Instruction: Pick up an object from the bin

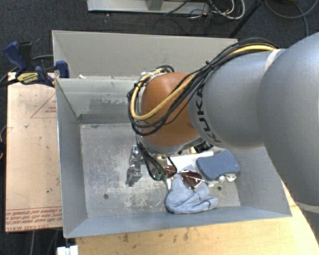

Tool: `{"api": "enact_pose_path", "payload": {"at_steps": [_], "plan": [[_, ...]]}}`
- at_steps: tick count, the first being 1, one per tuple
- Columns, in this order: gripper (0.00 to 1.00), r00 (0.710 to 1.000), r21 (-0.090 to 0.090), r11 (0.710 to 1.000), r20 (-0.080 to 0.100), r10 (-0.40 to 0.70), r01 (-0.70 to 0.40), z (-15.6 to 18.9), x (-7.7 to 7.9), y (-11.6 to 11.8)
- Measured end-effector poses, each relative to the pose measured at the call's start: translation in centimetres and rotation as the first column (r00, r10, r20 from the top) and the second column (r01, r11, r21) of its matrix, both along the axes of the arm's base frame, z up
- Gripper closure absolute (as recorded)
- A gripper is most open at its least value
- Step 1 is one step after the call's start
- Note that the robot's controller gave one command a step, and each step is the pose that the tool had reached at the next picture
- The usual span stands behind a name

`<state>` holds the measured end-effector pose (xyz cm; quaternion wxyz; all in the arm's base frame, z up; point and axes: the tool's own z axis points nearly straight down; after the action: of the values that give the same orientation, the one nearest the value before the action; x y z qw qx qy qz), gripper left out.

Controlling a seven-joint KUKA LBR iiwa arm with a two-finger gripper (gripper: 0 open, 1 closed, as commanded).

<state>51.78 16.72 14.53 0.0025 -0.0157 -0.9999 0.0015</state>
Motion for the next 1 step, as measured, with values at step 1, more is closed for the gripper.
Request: {"api": "enact_pose_path", "payload": {"at_steps": [1], "plan": [[1.0, 0.975, 0.005, 0.975, 0.005, -0.22, 0.22, 1.01, 2.9, 1.37]]}}
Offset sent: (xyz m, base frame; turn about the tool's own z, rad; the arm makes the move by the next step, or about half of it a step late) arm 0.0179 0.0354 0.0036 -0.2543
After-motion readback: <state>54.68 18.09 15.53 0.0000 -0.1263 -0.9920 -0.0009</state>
